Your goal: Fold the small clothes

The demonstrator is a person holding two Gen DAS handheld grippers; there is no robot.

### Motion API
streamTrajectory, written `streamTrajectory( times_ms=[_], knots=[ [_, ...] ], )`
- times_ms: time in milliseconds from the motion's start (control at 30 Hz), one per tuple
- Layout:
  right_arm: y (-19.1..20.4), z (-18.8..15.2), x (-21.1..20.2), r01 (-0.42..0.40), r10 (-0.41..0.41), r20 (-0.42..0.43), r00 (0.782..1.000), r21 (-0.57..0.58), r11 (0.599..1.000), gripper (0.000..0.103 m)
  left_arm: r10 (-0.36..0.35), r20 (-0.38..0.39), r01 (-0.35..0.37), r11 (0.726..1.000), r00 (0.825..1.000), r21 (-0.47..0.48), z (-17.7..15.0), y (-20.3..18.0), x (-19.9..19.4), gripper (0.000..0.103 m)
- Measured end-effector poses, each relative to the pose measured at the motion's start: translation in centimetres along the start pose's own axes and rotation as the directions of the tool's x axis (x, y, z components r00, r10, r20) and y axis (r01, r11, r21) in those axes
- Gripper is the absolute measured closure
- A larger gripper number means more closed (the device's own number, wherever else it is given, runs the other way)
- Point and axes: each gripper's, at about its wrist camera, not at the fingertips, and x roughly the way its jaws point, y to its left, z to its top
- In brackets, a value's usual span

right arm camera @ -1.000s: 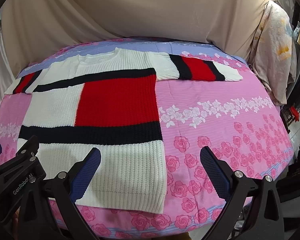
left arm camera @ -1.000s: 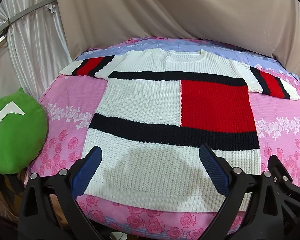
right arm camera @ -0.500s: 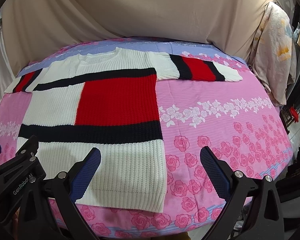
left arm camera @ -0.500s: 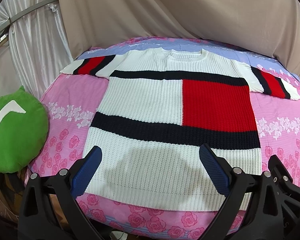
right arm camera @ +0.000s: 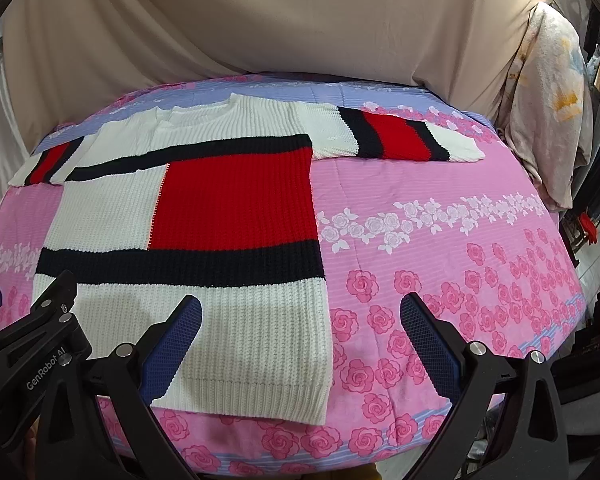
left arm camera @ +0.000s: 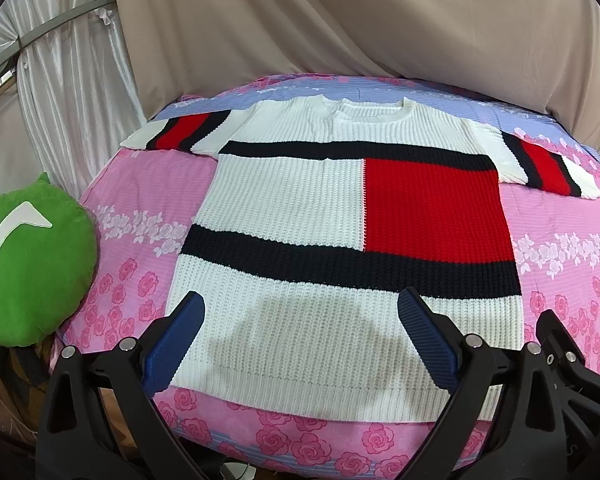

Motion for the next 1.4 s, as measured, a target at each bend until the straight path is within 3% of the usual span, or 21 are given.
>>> streamTrajectory(
  times_ms=[1400],
  knots=[
    [0.13, 0.05, 0.23, -0.003, 0.003, -0.006, 1.0, 0.0, 1.0, 0.005, 0.007, -0.004, -0.007, 1.0, 1.0, -0.002, 0.0, 0.38, 0.3, 0.009]
  ],
)
